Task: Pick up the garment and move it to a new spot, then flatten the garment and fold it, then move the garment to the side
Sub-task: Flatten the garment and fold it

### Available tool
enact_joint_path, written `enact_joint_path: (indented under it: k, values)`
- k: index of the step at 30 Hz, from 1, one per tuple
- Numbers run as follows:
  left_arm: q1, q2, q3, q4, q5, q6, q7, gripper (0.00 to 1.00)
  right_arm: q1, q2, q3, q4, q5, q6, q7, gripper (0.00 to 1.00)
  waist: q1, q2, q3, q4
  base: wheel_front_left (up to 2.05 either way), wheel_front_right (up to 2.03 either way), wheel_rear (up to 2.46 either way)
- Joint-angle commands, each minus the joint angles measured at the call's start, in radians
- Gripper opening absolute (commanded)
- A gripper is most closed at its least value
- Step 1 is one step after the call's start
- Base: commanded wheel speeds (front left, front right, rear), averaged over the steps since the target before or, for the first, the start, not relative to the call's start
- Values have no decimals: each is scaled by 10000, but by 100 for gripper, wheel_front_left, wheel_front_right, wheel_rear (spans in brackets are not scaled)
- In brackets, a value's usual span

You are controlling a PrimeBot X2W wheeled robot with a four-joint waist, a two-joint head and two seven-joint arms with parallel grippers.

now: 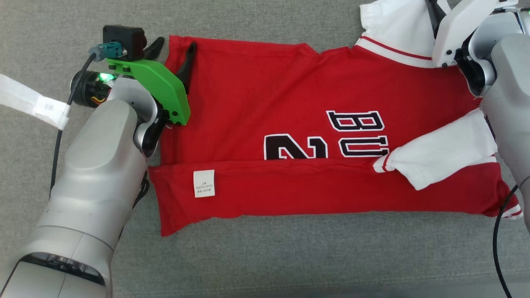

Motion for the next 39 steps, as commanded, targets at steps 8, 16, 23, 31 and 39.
enact_joint_path:
  k: [8,16,23,31,39]
  values:
    - [-161,-124,-691,376,-856,24,133,13,-650,17,349,836,449,1,265,49,0,0,319,307,0,0,0]
    - [-179,56,-1056,298,-1480,24,-596,0,-494,-56,505,893,961,1,-662,0,0,0,-43,214,0,0,0]
    - [193,152,-1319,228,-1765,23,-1604,0,445,-283,1008,377,1312,1,-2039,0,0,0,-857,2,0,0,0]
    - [847,362,-1460,-9,-2063,23,-2151,0,1857,-613,1543,-850,1916,1,-2831,0,0,0,-1737,-311,0,0,0]
    - [1823,548,-1252,-687,-1936,115,-2397,0,3809,-1238,1232,-2707,2481,1,-3010,0,0,0,-2360,-452,0,0,0]
